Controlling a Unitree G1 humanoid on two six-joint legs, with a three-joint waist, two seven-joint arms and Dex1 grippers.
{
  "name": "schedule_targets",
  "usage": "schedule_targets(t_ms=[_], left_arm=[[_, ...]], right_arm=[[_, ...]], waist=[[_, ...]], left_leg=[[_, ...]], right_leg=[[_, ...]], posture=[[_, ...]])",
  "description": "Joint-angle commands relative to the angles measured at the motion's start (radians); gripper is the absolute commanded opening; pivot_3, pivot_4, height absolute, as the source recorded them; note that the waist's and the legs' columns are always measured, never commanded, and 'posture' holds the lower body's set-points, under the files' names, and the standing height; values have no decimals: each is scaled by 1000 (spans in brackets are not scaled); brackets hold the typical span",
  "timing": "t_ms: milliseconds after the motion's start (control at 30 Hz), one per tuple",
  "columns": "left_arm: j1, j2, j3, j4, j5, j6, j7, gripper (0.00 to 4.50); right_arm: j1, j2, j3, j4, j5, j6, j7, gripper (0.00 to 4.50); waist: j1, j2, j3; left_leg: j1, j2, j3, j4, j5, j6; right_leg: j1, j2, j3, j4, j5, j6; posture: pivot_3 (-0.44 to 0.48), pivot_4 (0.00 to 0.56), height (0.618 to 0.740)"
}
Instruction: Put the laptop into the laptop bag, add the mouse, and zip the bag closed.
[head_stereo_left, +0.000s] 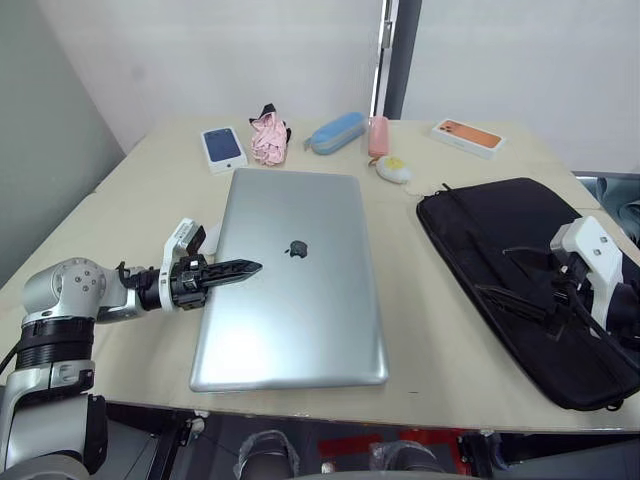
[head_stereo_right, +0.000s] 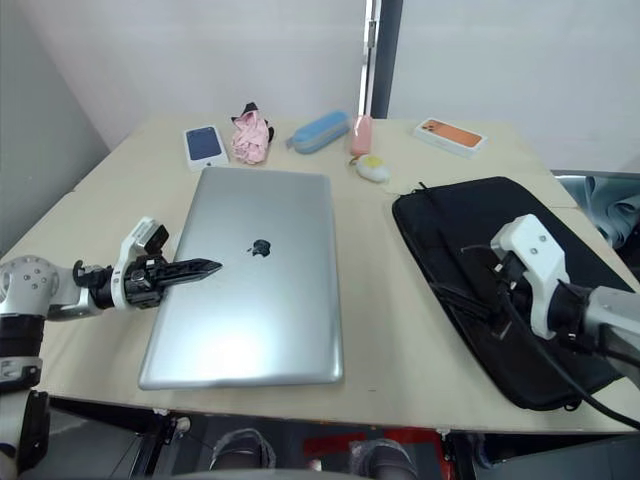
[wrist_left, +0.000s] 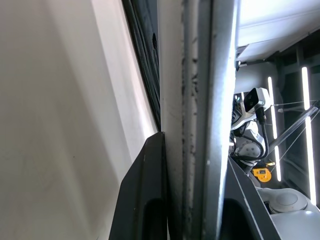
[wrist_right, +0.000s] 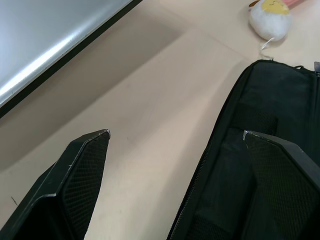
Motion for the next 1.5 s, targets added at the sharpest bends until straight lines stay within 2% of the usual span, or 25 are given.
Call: schedule_targets(t_ms=[33, 167, 267, 433, 567, 933, 1033, 1400, 1500], left_arm=[[-22, -6, 36, -58, -74, 3, -28, 303], [-30, -16, 27, -78, -93, 5, -19, 303], [-26, -22, 19, -92, -105, 5, -11, 303], [-22, -26, 16, -93, -102, 5, 4, 303], [-19, -25, 19, -86, -103, 5, 7, 303], [11, -27, 53, -89, -109, 2, 26, 303], [8, -32, 69, -79, -118, 4, 39, 303], [-3, -38, 82, -70, -122, 2, 64, 303], [-13, -41, 85, -60, -119, -4, 68, 303]], right_arm=[[-14, -24, 94, 28, -98, -46, -58, 4500], [-46, -28, 246, 80, -238, -79, -147, 4500], [-50, -15, 309, 112, -300, -118, -168, 4500], [-59, -4, 333, 141, -341, -151, -172, 4500], [-147, 21, 374, 226, -366, -176, -177, 4500], [-228, 45, 455, 371, -442, -246, -159, 4500], [-235, 52, 459, 384, -443, -255, -145, 3708], [-216, 50, 502, 404, -500, -275, -141, 41], [-210, 44, 520, 404, -532, -270, -146, 41]], waist=[[0, 0, 0], [-1, 0, 0], [-2, 0, 0], [-2, 0, 0], [-9, 0, 0], [-6, 0, 0], [-6, 0, 0], [-6, 0, 0], [-5, 0, 0]], left_leg=[[0, 0, 0, 1, 0, 0], [0, 0, -1, 3, 0, 0], [0, 0, -1, 4, 0, 0], [0, 0, -1, 4, 0, 0], [0, 0, 0, 6, 0, 0], [0, 0, -1, 8, 0, 0], [0, 0, -1, 8, 0, 0], [0, 0, -1, 9, 0, 1], [0, 0, -1, 10, 0, 1]], right_leg=[[0, 0, 0, 1, 0, 0], [0, 0, 0, 3, 0, 0], [0, 0, 0, 4, 0, 0], [0, 0, 0, 4, 0, 1], [0, 0, 1, 6, 0, 1], [0, 0, 1, 8, 0, 1], [0, 0, 1, 9, 0, 1], [0, 0, 1, 9, 0, 1], [0, 0, 1, 10, 0, 1]], posture=[[0, 150, 740], [0, 150, 740], [0, 150, 740], [0, 150, 740], [0, 150, 740], [0, 150, 740], [0, 150, 740], [0, 150, 740], [0, 150, 740]])
